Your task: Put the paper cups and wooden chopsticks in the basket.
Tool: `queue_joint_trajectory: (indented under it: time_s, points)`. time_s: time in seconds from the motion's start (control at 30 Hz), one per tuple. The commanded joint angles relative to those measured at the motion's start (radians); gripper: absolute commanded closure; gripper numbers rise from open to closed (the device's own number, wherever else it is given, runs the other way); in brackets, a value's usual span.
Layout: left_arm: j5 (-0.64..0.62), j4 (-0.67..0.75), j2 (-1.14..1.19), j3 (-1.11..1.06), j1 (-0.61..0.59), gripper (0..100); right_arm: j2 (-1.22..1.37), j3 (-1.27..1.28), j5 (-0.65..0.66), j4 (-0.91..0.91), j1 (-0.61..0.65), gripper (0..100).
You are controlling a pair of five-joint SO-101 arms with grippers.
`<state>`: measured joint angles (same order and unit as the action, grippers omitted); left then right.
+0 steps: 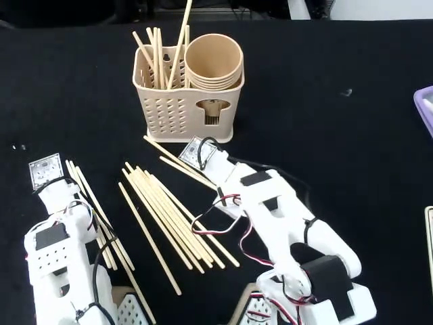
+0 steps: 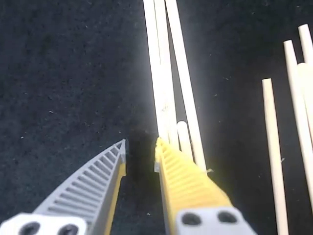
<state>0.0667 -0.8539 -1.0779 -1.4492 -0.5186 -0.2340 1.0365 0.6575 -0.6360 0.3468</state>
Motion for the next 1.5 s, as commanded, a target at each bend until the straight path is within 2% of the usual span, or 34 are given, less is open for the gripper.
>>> queue_joint_trajectory:
  time_s: [0.0, 0.3, 0.67, 0.77, 0.93, 1.0, 1.07, 1.2, 1.3, 1.47]
  points:
    - [-0.011, 0.015, -0.017, 0.008, 0.01, 89, -0.002, -0.044, -0.003, -0.054, -0.003, 98.1]
    - [-0.011, 0.015, -0.017, 0.008, 0.008, 89, -0.054, -0.024, -0.011, -0.12, 0.012, 98.8]
    - [-0.011, 0.018, -0.017, 0.008, 0.008, 89, -0.495, 0.199, -0.005, -0.126, 0.014, 98.8]
    - [-0.011, 0.018, -0.017, 0.008, 0.008, 89, -0.544, 0.214, 0.003, -0.224, 0.014, 98.8]
    - [-0.011, 0.02, -0.017, 0.008, 0.008, 89, -0.57, 0.197, 0.135, -0.417, -0.041, 98.7]
    - [-0.011, 0.02, -0.017, 0.008, 0.008, 89, -0.564, 0.197, 0.147, -0.431, -0.055, 98.3]
    - [-0.011, 0.02, -0.017, 0.008, 0.008, 89, -0.564, 0.203, 0.147, -0.434, -0.055, 93.6]
    - [-0.011, 0.02, -0.017, 0.008, 0.008, 89, -0.564, 0.193, 0.081, -0.42, -0.049, 75.0]
    - [-0.011, 0.02, -0.017, 0.008, 0.008, 89, -0.562, 0.203, 0.061, -0.376, -0.009, 76.2]
    - [-0.011, 0.02, -0.017, 0.008, 0.008, 89, -0.562, 0.183, -0.081, -0.298, 0.103, 78.4]
